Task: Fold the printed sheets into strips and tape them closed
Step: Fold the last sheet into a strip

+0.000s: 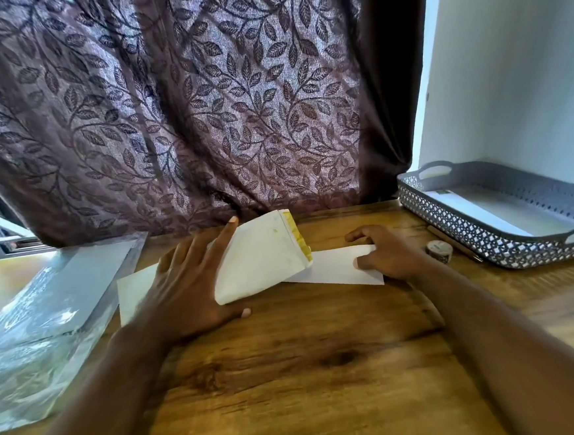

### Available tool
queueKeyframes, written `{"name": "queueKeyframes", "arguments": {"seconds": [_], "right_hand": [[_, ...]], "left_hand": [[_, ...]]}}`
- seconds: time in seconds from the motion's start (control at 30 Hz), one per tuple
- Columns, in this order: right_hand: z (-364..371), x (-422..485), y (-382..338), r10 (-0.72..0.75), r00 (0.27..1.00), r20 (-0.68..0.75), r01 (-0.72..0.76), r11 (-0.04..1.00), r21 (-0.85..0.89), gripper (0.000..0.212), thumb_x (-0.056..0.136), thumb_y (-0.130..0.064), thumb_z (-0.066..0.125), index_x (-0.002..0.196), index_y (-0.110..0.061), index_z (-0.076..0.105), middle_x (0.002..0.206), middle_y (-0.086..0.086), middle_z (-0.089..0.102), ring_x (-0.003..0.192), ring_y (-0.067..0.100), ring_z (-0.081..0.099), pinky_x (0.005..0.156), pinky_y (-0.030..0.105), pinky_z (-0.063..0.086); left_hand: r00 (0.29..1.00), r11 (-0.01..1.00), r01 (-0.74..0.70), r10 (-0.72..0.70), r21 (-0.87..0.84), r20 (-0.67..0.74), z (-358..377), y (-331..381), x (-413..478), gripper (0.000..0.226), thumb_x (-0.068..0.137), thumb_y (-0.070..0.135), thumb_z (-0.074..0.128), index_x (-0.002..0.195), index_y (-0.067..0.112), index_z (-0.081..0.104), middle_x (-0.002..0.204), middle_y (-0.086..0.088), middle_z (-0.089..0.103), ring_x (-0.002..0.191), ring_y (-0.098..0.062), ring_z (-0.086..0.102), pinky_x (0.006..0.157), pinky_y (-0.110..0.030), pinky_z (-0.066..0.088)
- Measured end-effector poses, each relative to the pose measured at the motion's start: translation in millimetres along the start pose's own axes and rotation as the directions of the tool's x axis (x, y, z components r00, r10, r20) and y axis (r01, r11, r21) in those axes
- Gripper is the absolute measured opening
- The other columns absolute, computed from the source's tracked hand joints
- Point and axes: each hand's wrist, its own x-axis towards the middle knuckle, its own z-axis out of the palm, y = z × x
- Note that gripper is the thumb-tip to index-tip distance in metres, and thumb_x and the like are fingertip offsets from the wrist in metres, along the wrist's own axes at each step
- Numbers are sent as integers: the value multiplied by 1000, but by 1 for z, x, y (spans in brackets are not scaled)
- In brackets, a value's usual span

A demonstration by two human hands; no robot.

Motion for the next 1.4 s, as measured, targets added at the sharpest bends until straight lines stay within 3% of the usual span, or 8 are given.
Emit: {"name": "queueKeyframes", "arguments": {"seconds": [0.2, 0.33, 0.57, 0.77, 0.9, 1.03, 1.17, 1.4], "right_hand": [[-12, -4, 3, 205, 942, -267, -34, 847, 531, 15, 90, -8, 73, 103, -6, 66, 104, 15, 70, 92, 32, 71, 72, 52, 63], [-19, -6, -2, 247, 896, -370, 105, 690, 716, 17, 96, -9, 65, 113, -7, 60, 112, 16, 67, 92, 32, 71, 56, 42, 61], [-28, -12, -6, 188, 884, -428, 275, 530, 802, 11, 95, -13, 68, 105, -15, 69, 92, 4, 77, 81, 25, 76, 44, 29, 52], [-26, -11, -6, 147, 904, -400, 210, 664, 718, 13, 98, -14, 63, 109, -9, 66, 107, 15, 73, 96, 31, 73, 61, 46, 60], [-23, -14, -11, 52, 951, -303, 190, 676, 712, 17, 105, -12, 48, 102, -7, 65, 103, 21, 67, 85, 32, 69, 42, 32, 50], [-17, -17, -20, -4, 975, -220, 166, 670, 724, 24, 104, -7, 47, 101, -14, 70, 104, 13, 72, 84, 28, 72, 50, 36, 59], [-11, -17, -28, -30, 966, -259, 202, 711, 674, 22, 98, 1, 56, 100, -13, 73, 97, 11, 75, 82, 27, 75, 61, 38, 62], [8, -27, -48, -72, 952, -298, 233, 804, 547, 14, 84, -8, 81, 91, -13, 70, 72, 5, 75, 51, 15, 64, 43, 27, 50]], "left_hand": [[998, 998, 54, -56, -38, -38, 4, -4, 1, 135, 55, 100, 51, 159, 39, -8, 154, 1, 25, 133, -32, 31, 107, -65, 32], [996, 996, 76, -77, -39, -37, 5, -6, 1, 136, 53, 100, 52, 159, 39, -8, 153, 0, 28, 134, -33, 31, 108, -66, 30], [995, 997, 79, -78, 13, -66, 2, -8, 0, 138, 54, 98, 53, 160, 35, -9, 152, -1, 27, 132, -32, 31, 109, -64, 31], [994, 996, 87, -84, 37, -72, 2, -8, 0, 139, 53, 97, 53, 160, 33, -8, 152, -4, 29, 132, -33, 32, 109, -64, 31], [995, 996, 58, -52, 70, -83, 1, -7, 1, 139, 54, 95, 57, 161, 31, -5, 150, -3, 31, 131, -33, 33, 108, -63, 32], [995, 996, 23, -15, 84, -95, 1, -5, 2, 136, 56, 95, 54, 161, 29, -2, 151, -5, 33, 130, -34, 36, 108, -63, 32], [994, 998, -19, 25, 59, -103, 2, 4, 5, 132, 59, 96, 51, 161, 30, -1, 152, -2, 31, 131, -31, 34, 107, -62, 35], [993, 999, -52, 52, 0, -104, 7, 19, 6, 129, 62, 97, 49, 161, 30, -1, 153, -1, 29, 134, -30, 33, 108, -59, 33]]}}
